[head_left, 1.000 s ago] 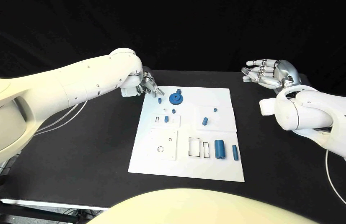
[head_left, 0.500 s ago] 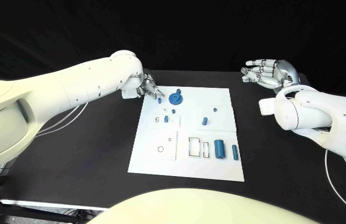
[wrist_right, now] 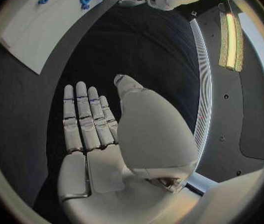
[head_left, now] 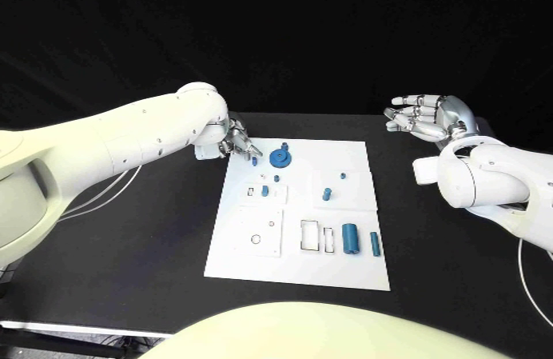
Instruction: Assemble the parts on the task board
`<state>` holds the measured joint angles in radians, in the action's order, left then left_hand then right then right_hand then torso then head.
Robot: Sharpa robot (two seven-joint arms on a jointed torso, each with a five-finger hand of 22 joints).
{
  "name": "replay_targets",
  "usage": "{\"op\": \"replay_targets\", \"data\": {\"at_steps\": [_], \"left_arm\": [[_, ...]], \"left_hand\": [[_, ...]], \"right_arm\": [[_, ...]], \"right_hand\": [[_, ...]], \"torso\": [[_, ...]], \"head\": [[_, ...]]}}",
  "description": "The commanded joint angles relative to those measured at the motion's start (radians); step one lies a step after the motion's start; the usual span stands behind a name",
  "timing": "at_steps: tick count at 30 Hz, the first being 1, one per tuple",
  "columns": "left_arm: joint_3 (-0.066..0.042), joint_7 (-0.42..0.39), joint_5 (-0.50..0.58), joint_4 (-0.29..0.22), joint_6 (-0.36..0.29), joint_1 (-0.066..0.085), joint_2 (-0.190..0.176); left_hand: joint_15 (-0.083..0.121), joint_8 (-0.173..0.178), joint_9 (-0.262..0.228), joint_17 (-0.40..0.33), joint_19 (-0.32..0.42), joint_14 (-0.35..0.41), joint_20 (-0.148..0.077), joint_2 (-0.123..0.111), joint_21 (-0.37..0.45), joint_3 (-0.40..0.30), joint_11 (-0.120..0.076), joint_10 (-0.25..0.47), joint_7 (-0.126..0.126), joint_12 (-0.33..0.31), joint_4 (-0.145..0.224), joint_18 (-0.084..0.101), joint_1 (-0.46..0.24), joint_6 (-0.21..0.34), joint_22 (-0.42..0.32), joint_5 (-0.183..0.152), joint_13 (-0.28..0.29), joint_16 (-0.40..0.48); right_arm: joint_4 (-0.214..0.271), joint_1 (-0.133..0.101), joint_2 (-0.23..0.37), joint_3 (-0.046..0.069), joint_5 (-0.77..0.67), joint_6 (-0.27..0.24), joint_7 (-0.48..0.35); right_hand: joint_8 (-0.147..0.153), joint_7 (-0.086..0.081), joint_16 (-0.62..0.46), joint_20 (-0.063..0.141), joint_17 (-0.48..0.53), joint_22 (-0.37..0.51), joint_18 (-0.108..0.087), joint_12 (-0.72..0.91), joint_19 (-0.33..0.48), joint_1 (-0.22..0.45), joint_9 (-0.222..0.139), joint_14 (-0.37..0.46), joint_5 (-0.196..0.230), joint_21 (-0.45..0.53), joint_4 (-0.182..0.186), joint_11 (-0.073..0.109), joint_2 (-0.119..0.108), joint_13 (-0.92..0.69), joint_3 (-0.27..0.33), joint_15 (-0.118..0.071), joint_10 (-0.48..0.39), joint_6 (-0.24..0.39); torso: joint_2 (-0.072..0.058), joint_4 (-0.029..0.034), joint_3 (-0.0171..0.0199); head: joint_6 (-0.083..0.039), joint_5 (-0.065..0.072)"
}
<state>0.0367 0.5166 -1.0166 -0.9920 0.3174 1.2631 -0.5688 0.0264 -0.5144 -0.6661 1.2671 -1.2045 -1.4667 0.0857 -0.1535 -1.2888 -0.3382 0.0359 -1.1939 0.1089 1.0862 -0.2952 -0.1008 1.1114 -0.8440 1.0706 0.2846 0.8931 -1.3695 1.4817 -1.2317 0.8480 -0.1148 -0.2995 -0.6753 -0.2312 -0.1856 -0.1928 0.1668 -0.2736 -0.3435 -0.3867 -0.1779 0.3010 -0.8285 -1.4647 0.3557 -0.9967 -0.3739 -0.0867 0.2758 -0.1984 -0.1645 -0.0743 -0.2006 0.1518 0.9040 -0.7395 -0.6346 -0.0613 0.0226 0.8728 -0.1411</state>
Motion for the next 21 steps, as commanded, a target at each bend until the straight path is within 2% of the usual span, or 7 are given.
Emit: {"op": "replay_targets", "data": {"at_steps": [1, 21], "left_arm": [[0.000, -0.012, 0.009, 0.003, 0.013, -0.001, 0.003], [0.003, -0.018, 0.013, 0.011, 0.024, -0.003, 0.009]], "left_hand": [[0.003, -0.004, 0.001, 0.001, -0.005, -0.003, -0.001, 0.008, -0.004, 0.000, -0.004, -0.003, -0.002, 0.005, 0.005, -0.008, 0.006, -0.005, 0.001, -0.002, 0.001, 0.001], [0.009, -0.013, 0.005, 0.006, -0.010, -0.006, -0.005, 0.020, -0.009, -0.006, -0.012, -0.013, -0.010, 0.015, 0.007, -0.007, 0.050, -0.024, 0.011, -0.002, 0.006, -0.003]], "right_arm": [[0.002, 0.000, 0.000, 0.000, -0.009, 0.012, -0.009], [0.002, 0.000, 0.000, 0.000, -0.009, 0.012, -0.009]], "right_hand": [[-0.004, -0.081, -0.004, 0.001, 0.001, 0.001, -0.004, 0.002, 0.008, 0.006, -0.001, -0.003, -0.006, 0.007, 0.001, -0.008, -0.003, 0.001, -0.007, 0.006, 0.001, 0.008], [-0.004, -0.081, -0.004, 0.001, 0.001, 0.001, -0.004, 0.002, 0.008, 0.006, -0.001, -0.003, -0.006, 0.007, 0.001, -0.008, -0.003, 0.001, -0.007, 0.006, 0.001, 0.008]], "torso": [[0.000, 0.0003, 0.0002], [0.000, 0.0004, 0.0004]], "head": [[0.000, 0.000], [0.000, 0.004]]}}
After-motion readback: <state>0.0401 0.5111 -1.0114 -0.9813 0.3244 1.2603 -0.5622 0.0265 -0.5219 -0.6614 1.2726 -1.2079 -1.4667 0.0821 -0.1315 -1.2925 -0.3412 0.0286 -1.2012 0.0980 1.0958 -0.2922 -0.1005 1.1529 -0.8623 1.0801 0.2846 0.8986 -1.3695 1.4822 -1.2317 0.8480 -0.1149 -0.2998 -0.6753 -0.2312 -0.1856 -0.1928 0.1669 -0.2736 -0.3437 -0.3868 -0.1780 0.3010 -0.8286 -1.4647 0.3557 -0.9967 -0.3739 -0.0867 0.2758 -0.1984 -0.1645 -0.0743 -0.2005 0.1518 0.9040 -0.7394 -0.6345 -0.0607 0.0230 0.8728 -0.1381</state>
